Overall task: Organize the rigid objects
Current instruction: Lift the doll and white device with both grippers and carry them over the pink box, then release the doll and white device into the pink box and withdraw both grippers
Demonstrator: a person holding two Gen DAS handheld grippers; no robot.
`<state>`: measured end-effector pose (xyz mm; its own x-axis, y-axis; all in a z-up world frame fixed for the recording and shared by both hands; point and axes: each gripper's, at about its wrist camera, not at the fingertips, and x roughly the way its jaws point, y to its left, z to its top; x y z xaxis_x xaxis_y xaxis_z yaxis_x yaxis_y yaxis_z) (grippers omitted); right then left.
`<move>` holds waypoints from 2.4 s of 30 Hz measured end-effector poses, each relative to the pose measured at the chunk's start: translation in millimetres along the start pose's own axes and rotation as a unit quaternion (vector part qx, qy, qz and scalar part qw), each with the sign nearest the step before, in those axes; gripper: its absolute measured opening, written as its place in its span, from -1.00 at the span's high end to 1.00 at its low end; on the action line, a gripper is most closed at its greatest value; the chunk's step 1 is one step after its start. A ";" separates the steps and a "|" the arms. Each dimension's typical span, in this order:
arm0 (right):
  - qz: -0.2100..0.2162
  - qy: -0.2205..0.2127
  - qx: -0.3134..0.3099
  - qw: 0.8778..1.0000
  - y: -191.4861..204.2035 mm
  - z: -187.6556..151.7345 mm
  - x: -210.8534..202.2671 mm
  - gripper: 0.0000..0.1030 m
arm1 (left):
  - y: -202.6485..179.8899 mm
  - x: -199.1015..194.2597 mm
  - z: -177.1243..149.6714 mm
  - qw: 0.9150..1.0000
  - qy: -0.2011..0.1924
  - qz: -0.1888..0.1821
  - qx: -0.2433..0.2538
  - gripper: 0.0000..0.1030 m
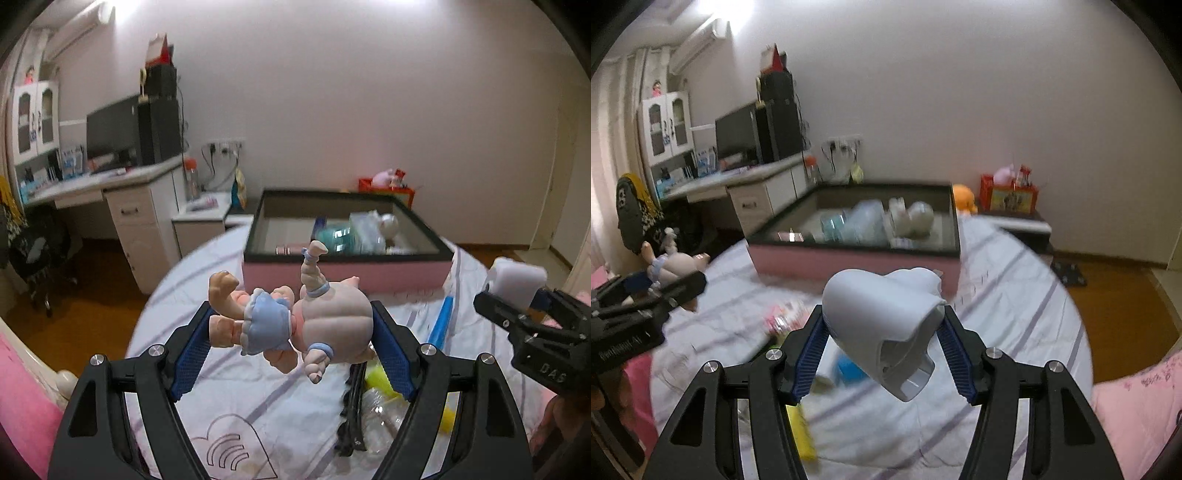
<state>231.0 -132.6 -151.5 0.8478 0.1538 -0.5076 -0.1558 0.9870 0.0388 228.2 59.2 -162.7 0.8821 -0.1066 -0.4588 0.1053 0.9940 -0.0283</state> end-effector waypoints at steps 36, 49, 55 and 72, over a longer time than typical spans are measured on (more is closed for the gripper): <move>0.011 -0.076 -0.040 0.996 20.9 78.8 7.5 -0.19 | -20.3 16.4 84.4 0.995 -0.086 -0.017 0.052 -0.59; 0.014 0.043 -0.076 0.996 10.1 125.4 147.4 -0.19 | -4.9 174.0 130.1 0.996 0.045 -0.010 0.077 -0.59; 0.011 0.104 -0.094 0.990 9.0 137.6 206.1 -0.19 | -1.5 240.2 127.0 0.989 0.117 0.010 0.091 -0.59; -0.005 0.143 -0.086 0.986 0.9 143.6 229.9 -0.56 | 9.3 227.3 129.0 0.991 0.104 0.030 0.074 -0.94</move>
<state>498.6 -89.7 -144.6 0.6755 0.1000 -0.7305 -0.2523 0.9623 -0.1015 489.0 41.3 -152.8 0.7770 -0.0254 -0.6290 0.1360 0.9823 0.1284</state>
